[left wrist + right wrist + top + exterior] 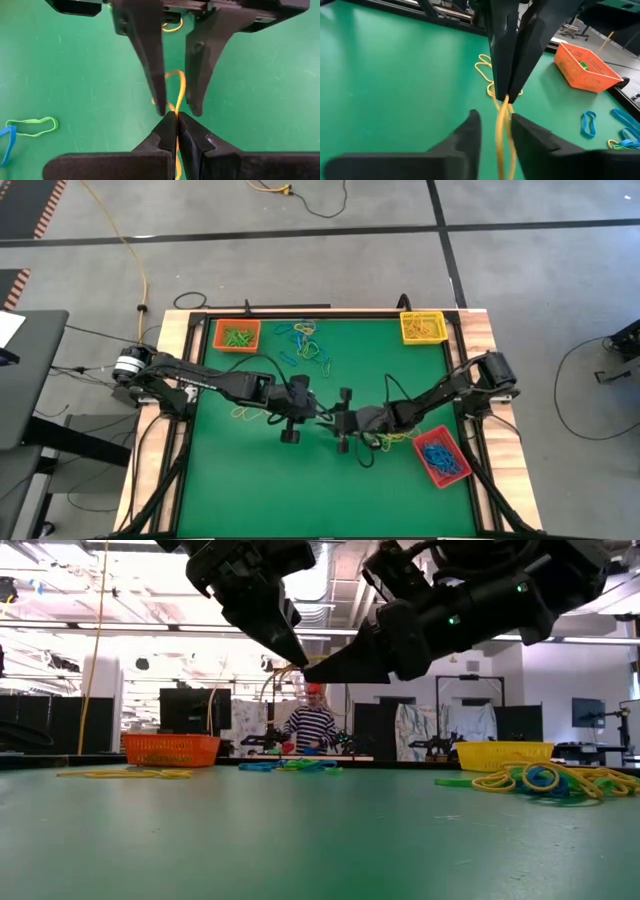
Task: Sort rubber bands into baskets
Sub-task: Put the yellow rubber band into the yellow bin
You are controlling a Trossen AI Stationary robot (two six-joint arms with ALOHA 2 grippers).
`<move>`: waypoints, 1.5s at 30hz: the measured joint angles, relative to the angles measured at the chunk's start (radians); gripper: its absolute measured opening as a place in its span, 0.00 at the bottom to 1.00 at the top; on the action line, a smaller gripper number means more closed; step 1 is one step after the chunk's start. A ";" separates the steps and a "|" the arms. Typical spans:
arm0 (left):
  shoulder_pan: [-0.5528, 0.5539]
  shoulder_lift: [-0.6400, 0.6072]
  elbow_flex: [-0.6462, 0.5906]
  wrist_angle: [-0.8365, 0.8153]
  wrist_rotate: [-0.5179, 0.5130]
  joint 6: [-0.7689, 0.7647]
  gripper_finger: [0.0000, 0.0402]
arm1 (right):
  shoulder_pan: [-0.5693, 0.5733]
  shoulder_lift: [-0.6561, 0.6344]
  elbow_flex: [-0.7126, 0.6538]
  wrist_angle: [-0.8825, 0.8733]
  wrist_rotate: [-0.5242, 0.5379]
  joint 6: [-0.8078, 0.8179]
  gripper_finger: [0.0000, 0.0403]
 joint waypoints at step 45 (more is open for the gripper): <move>-0.032 0.001 -0.206 0.052 -0.099 -0.147 0.46 | -0.207 -0.501 -0.009 -0.981 0.222 0.337 0.03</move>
